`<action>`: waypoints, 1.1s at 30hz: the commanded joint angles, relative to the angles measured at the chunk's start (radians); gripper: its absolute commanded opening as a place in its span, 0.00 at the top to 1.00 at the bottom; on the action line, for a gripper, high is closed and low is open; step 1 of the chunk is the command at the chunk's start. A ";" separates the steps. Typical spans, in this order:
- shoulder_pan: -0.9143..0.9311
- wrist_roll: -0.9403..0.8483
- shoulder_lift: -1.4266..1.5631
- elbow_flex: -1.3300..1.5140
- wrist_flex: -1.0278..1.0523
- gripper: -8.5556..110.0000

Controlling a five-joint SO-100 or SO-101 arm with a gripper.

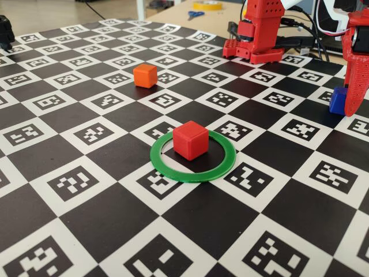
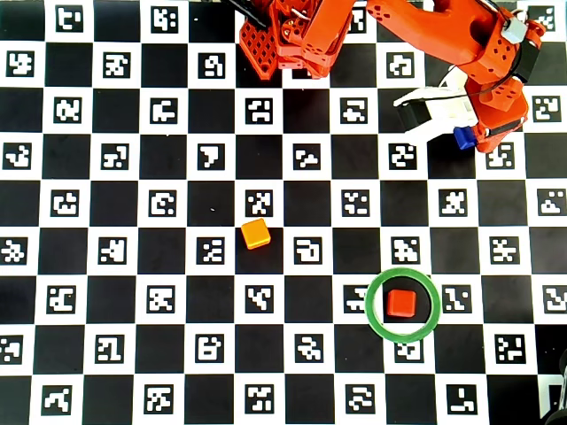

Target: Grab the red cube then put it in the green circle then put the blue cube on top and finally the orange cube on top

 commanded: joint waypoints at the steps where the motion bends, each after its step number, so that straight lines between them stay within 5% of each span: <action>1: 0.003 -0.006 0.025 -0.060 0.017 0.87; 33: 0.319 -0.195 0.181 -0.571 0.588 0.89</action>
